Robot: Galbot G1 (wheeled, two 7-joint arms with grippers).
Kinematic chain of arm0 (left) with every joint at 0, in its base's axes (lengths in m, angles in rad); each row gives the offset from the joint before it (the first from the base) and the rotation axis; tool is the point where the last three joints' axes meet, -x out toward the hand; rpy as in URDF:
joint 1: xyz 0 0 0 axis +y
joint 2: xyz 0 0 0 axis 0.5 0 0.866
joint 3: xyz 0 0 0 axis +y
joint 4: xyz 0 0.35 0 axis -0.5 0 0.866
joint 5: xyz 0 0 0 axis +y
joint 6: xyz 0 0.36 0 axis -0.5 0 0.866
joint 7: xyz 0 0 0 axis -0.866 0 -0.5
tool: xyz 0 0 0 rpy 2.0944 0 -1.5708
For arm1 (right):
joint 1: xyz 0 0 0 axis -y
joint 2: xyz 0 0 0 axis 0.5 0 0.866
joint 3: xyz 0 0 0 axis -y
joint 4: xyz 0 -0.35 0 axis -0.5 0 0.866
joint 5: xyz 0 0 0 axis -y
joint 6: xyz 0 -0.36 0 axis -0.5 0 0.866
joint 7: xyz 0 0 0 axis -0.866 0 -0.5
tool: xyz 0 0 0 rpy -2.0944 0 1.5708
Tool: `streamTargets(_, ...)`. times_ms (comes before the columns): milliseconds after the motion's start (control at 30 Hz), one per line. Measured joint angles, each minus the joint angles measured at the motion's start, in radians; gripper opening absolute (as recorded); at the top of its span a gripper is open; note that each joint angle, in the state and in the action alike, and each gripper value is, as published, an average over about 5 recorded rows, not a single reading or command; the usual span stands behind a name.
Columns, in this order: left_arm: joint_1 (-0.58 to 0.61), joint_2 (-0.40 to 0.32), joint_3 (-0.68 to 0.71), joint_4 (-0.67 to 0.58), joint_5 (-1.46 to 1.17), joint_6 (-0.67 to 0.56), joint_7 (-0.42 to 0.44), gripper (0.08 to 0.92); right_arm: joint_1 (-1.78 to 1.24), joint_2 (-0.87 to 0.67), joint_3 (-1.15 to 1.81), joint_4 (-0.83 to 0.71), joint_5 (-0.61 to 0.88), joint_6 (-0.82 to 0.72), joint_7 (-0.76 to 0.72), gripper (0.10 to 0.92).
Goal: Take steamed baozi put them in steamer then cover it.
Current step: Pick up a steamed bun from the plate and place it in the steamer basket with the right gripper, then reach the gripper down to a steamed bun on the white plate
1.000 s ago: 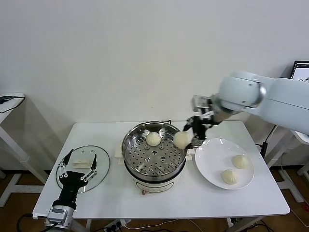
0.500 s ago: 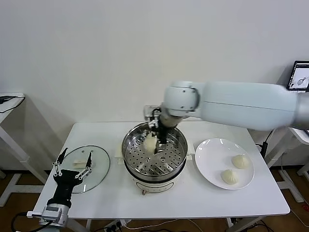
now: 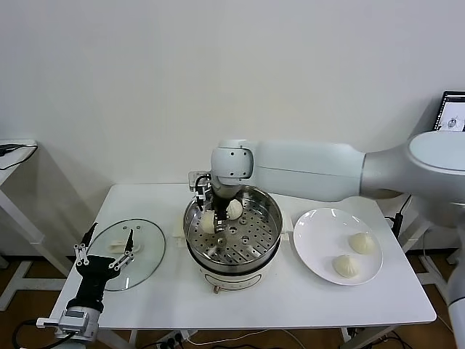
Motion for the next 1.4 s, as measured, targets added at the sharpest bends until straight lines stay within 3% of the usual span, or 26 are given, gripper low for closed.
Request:
streamTargets(233,0.002,-0.001,-0.004,0.005,0.0,-0.001,0.0,0.823,-0.021,0.016,0.006,-0.02,-0.022,0.001,-0.014,0.814)
streamTargets(500,0.008,-0.006,0.004,-0.007,0.002,-0.002,-0.002,0.823,0.003,-0.061,0.028,0.032,-0.034,0.017,-0.036,0.823)
streamTargets(900,0.014,-0.003,0.02,-0.011,0.013,0.001,-0.005,0.823,0.12,-0.449,0.036,0.218,-0.111,0.121,-0.189,0.823)
streamTargets(1167,0.017,-0.009,0.026,-0.013,0.017,0.001,-0.006,0.823,0.046,-0.717,0.089,0.257,-0.291,0.258,-0.295,0.823)
streamTargets(1400,0.018,-0.018,0.037,-0.009,0.028,-0.004,-0.008,0.823,-0.177,-0.829,0.254,0.224,-0.479,0.351,-0.346,0.823)
